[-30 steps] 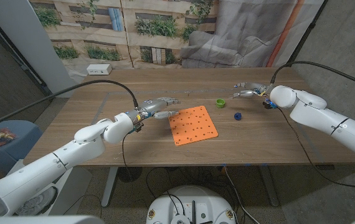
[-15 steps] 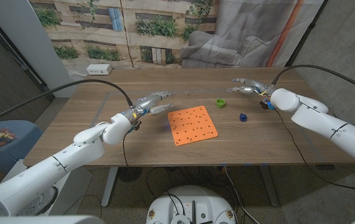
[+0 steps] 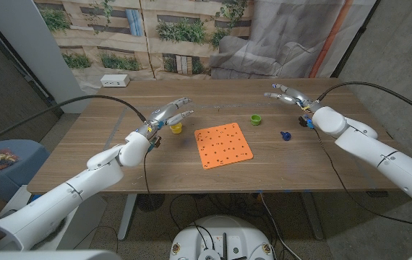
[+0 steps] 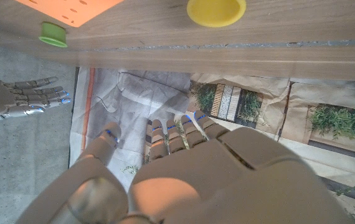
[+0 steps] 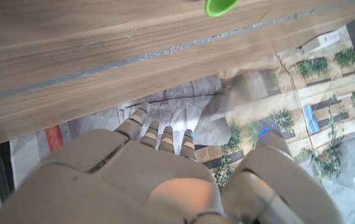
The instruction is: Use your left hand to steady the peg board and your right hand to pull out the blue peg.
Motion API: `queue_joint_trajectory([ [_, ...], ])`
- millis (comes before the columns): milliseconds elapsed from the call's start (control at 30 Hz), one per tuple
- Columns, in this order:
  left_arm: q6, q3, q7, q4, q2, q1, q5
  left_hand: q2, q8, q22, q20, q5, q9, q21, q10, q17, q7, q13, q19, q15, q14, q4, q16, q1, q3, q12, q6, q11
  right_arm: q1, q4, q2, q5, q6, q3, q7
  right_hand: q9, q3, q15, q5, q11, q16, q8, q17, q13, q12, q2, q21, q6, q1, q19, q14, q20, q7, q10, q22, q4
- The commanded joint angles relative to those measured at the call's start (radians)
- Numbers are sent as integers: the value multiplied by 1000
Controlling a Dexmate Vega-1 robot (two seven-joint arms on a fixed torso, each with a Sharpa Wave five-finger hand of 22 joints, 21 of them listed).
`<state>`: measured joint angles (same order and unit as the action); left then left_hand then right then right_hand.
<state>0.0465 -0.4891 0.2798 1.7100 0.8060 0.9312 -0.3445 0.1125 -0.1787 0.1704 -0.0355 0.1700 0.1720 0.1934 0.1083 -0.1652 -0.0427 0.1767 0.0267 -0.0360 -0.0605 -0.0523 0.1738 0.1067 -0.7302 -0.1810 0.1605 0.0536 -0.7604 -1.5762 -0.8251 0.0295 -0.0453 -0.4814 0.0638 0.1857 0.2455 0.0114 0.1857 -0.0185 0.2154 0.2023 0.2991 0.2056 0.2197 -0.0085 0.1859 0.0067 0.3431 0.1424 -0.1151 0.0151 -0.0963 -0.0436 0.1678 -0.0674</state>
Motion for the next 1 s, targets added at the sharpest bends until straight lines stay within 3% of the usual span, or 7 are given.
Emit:
queue_joint_trajectory([
  [33,65,12,50,-104,-46,-35,115,73,2,1,-135,1,3,-2,-7,-2,3,0,2,-62,11,0,0,15,2,0,-4,-5,-44,15,69,79,41,36,120,-2,-3,-26,-5,-17,11,-4,-6,-5,9,12,6,11,-18,12,12,-19,-1,34,0,6],
  [167,79,22,80,-131,-84,-37,165,76,2,1,-134,1,3,-1,-10,-2,4,0,2,-61,11,1,1,16,1,0,-7,-7,-55,41,89,132,90,52,115,-3,-7,-35,-7,-23,12,-5,-10,-8,6,18,4,16,-37,11,17,-27,6,43,0,13],
  [333,101,35,102,-172,-127,-41,237,76,7,2,-135,1,3,-3,-31,-5,7,0,-4,-55,24,9,0,12,6,4,-26,-10,-65,60,97,184,133,64,93,-6,-19,-48,-3,-20,9,-18,-13,-14,-10,66,-7,-10,-121,-32,9,-44,22,36,1,60],
  [533,126,78,166,-206,-220,-15,376,64,2,2,-134,0,3,-8,-43,-3,12,-1,-21,-46,36,8,-1,7,16,2,-27,-21,-73,118,138,263,227,81,67,-7,-33,-36,2,-20,6,-20,-16,-17,-15,83,-9,-22,-177,-58,3,-49,32,40,1,89],
  [700,140,78,181,-218,-234,-9,402,58,1,1,-135,0,2,-8,-40,-2,15,-1,-22,-48,30,4,1,7,19,-1,-24,-20,-83,211,222,378,380,120,39,-8,-41,-21,5,-12,8,-19,-19,-18,-12,82,-5,-19,-199,-57,8,-49,32,56,1,99],
  [800,170,82,198,-249,-267,-9,436,56,1,1,-135,0,2,-8,-41,-1,15,-1,-23,-48,30,2,2,7,20,-1,-24,-17,-86,210,221,392,378,120,31,-9,-45,-19,6,-9,8,-16,-20,-19,-11,82,-3,-13,-212,-54,11,-51,38,65,1,104],
  [1000,246,89,186,-334,-331,-13,532,57,0,1,-133,1,2,-7,-41,-1,16,-1,-22,-47,28,0,2,7,21,-2,-23,-18,-101,238,266,439,425,129,34,-10,-51,-20,9,1,10,-15,-23,-19,-7,83,1,-7,-231,-48,19,-56,50,84,0,112],
])
